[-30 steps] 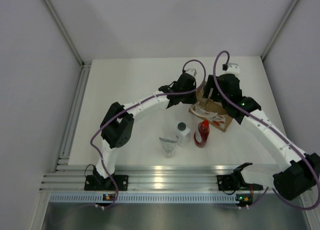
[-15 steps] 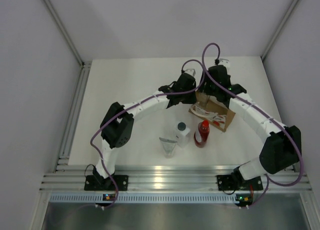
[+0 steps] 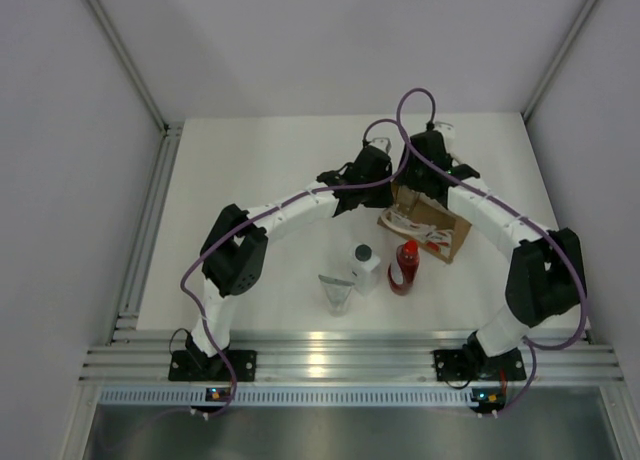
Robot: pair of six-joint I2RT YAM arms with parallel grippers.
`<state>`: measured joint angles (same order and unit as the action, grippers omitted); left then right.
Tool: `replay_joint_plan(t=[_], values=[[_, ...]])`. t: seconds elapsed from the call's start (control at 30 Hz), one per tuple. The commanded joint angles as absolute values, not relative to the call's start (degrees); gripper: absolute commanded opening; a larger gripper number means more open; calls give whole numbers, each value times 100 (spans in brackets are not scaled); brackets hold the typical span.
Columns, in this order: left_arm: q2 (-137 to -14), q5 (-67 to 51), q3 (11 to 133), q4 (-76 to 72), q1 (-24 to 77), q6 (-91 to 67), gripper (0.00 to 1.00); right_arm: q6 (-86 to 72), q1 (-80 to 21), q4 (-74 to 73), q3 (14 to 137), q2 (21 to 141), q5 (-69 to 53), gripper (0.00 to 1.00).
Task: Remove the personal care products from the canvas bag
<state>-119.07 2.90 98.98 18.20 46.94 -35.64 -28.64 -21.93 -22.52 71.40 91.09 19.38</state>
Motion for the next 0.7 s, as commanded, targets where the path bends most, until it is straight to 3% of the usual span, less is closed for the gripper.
replay_joint_plan(t=[0.0, 0.3, 0.4, 0.43, 0.6, 0.67], values=[[-11496, 343, 9861, 1740, 4676, -3533, 0, -3014, -2074, -1987, 7357, 9290, 2091, 66], [-11487, 343, 9879, 1740, 4676, -3507, 0, -3138, -2066, -1855, 7111, 9457, 2276, 59], [-11487, 351, 9879, 1732, 4676, -3498, 0, -3146, -2065, -1811, 7084, 9440, 2285, 42], [-11487, 352, 9879, 1740, 4676, -3489, 0, -3138, -2065, -1802, 7075, 9396, 2285, 32], [-11487, 360, 9861, 1740, 4676, -3507, 0, -3068, -2074, -1784, 7102, 9238, 2355, 25], [-11479, 360, 9861, 1740, 4676, -3507, 0, -3006, -2074, -1784, 7102, 9185, 2364, 5]])
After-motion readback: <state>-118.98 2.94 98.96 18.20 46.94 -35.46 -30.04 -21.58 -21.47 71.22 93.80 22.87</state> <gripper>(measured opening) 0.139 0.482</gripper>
